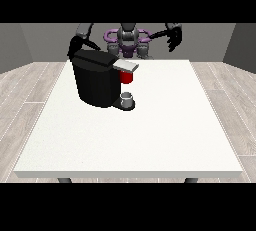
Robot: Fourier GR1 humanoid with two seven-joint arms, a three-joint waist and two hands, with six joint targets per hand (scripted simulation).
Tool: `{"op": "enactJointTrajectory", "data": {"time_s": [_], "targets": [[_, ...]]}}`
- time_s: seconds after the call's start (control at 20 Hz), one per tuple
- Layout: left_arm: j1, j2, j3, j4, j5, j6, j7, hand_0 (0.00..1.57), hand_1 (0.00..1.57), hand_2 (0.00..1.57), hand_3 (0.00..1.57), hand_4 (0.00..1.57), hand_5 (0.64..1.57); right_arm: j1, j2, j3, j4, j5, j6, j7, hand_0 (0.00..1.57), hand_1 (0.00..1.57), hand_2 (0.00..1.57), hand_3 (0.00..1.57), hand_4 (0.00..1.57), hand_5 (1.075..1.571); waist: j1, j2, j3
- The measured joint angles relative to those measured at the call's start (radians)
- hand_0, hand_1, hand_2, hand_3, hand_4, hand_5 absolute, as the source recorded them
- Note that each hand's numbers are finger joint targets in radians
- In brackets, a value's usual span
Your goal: Insert the coffee pod into the coffee machine and close the lid
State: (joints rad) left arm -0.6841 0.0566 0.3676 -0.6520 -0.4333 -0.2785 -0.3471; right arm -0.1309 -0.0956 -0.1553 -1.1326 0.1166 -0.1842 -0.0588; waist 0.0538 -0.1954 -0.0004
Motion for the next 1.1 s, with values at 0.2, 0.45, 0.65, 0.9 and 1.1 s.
{"op": "enactJointTrajectory", "data": {"time_s": [0.2, 0.45, 0.65, 0.9, 1.1], "targets": [[0.083, -0.027, 0.001, -0.002, 0.021, -0.004, 0.026, 0.00, 0.00, 0.00, 0.00, 0.42, 1.571, -0.003, 0.020, 0.035, -0.053, -0.019, 0.047, 0.003, 0.00, 0.00, 0.00, 0.00, 0.00, 1.571, 0.022, -0.077, 0.0001], [0.151, -0.035, 0.007, -0.033, 0.058, -0.027, 0.049, 0.00, 0.00, 0.00, 0.00, 0.37, 1.571, -0.057, 0.007, 0.073, -0.130, -0.032, 0.106, 0.062, 0.00, 0.00, 0.00, 0.00, 0.15, 1.571, 0.047, -0.125, 0.0002], [0.189, -0.041, -0.002, -0.083, 0.085, -0.042, 0.070, 0.00, 0.00, 0.00, 0.00, 0.38, 1.571, -0.103, -0.037, 0.088, -0.165, -0.023, 0.153, 0.081, 0.00, 0.00, 0.00, 0.00, 0.08, 1.571, 0.071, -0.116, 0.0003], [0.226, -0.051, -0.053, -0.204, 0.149, -0.050, 0.117, 0.00, 0.00, 0.00, 0.00, 0.37, 1.571, -0.168, -0.087, 0.035, -0.153, -0.059, 0.185, 0.099, 0.00, 0.00, 0.00, 0.00, 0.00, 1.571, 0.099, -0.066, 0.0007], [0.243, -0.042, -0.085, -0.279, 0.190, -0.045, 0.127, 0.00, 0.00, 0.00, 0.00, 0.36, 1.571, -0.238, -0.088, 0.010, -0.123, -0.082, 0.182, 0.122, 0.00, 0.00, 0.00, 0.00, 0.00, 1.571, 0.117, -0.005, 0.0006]]}}
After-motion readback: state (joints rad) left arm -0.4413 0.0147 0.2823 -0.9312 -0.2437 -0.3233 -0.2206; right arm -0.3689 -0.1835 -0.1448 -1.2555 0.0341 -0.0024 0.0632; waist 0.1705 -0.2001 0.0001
